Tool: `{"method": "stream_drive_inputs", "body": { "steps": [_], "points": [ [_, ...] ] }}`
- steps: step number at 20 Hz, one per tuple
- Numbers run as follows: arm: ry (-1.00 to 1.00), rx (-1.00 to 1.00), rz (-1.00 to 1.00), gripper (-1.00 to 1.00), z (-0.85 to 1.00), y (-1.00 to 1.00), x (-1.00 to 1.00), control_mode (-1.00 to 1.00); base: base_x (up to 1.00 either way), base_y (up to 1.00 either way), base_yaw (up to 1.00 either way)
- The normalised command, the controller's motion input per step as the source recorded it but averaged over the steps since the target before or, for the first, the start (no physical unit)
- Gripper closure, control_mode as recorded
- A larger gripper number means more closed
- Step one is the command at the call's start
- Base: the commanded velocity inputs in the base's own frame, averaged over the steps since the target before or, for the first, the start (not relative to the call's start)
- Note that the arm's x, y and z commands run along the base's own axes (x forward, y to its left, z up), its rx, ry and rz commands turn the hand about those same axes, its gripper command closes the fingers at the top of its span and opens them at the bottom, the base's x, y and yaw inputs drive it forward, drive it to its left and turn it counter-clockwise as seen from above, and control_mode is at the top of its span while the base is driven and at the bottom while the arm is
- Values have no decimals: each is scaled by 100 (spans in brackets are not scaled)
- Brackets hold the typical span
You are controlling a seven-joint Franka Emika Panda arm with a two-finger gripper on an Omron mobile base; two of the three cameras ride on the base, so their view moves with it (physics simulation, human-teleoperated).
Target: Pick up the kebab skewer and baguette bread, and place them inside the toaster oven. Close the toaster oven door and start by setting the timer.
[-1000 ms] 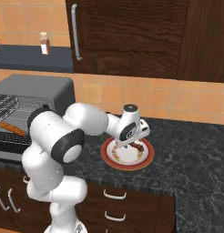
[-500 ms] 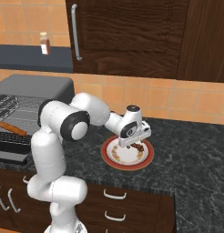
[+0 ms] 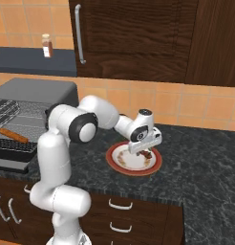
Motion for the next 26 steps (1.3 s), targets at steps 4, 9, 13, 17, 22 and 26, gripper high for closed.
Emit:
{"method": "stream_drive_inputs", "body": {
  "steps": [4,9,13,17,22,26],
  "points": [
    [0,0,1,100,-39,0,-48,-100,0,0,0],
    [-1,0,6,100,-3,4,-80,-100,0,0,0],
    [0,0,11,100,65,41,-58,-100,0,0,0],
    [0,-6,17,100,100,91,-70,-100,0,0,0],
    [0,-6,11,100,60,100,-65,-100,0,0,0],
    [1,-1,10,100,26,100,-49,-100,0,0,0]
  ]
}}
